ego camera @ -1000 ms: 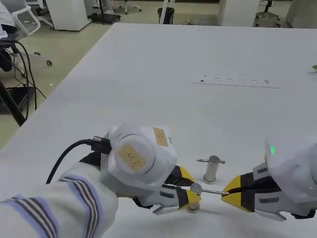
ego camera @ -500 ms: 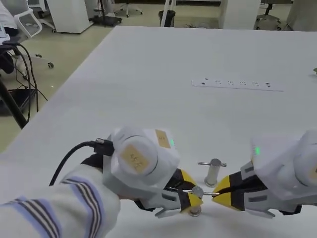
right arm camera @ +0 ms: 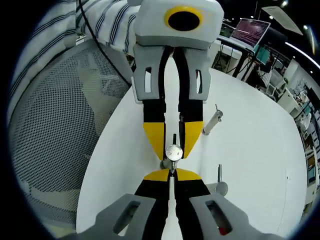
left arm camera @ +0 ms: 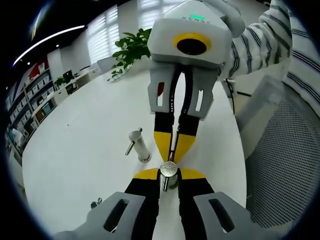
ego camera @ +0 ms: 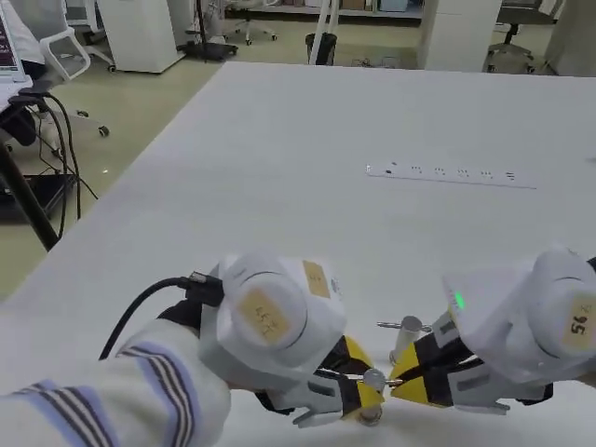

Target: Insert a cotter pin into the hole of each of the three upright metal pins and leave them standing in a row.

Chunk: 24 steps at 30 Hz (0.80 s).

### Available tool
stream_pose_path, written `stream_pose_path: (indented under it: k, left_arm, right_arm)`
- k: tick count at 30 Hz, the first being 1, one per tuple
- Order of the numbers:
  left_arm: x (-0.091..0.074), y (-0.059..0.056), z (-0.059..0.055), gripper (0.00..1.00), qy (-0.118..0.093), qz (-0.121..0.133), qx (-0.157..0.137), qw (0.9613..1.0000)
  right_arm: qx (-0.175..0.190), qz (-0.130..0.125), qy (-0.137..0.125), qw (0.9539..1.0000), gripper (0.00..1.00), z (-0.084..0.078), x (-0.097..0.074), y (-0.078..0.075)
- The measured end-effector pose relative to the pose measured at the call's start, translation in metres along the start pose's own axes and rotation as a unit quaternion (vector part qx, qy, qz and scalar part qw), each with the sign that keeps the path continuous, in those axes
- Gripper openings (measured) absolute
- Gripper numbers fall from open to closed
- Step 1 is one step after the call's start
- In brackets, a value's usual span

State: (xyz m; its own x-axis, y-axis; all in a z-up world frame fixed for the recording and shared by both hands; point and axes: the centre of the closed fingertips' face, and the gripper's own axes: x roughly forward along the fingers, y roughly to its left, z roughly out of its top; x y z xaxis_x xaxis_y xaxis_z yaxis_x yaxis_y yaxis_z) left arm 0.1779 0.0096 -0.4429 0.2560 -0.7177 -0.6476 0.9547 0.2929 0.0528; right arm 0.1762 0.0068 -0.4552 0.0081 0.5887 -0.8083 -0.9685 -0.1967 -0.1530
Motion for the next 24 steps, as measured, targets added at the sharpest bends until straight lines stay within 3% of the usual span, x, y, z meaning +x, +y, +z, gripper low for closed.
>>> stream_pose_path:
  k: [7, 11, 12, 15, 18, 20, 22, 24]
  left_arm:
    - [0.001, -0.001, 0.000, 0.09, 0.003, 0.001, -0.007, 1.0000]
    - [0.001, -0.001, 0.000, 0.10, 0.002, 0.003, -0.017, 0.9999]
    - [0.001, -0.001, 0.000, 0.10, 0.001, 0.003, -0.017, 0.9999]
    - [-0.004, -0.001, 0.002, 0.12, -0.010, 0.006, -0.024, 0.9996]
    - [-0.013, 0.000, 0.005, 0.26, -0.034, 0.013, -0.041, 0.9985]
    - [-0.019, -0.003, 0.005, 0.37, -0.049, 0.012, -0.072, 0.9961]
    - [-0.026, -0.005, 0.003, 0.50, -0.063, 0.021, -0.076, 0.9949]
    - [-0.031, -0.007, 0.000, 0.59, -0.076, 0.030, -0.106, 0.9910]
  right_arm:
    - [-0.009, 0.009, 0.000, 0.9999, 0.00, 0.002, 0.002, 0.001]
    - [0.030, 0.003, -0.037, 0.9989, 0.06, 0.011, -0.004, -0.001]
    - [0.028, 0.000, -0.022, 0.9994, 0.07, 0.005, -0.005, -0.002]
    - [0.048, -0.013, -0.045, 0.9977, 0.13, 0.007, -0.004, -0.004]
    - [0.086, -0.024, -0.075, 0.9931, 0.16, 0.009, -0.001, -0.004]
    - [0.114, -0.030, -0.103, 0.9877, 0.16, 0.012, 0.002, -0.005]
    - [0.130, -0.035, -0.130, 0.9823, 0.17, 0.016, 0.006, -0.005]
    - [0.139, -0.041, -0.138, 0.9797, 0.18, 0.015, 0.009, -0.004]
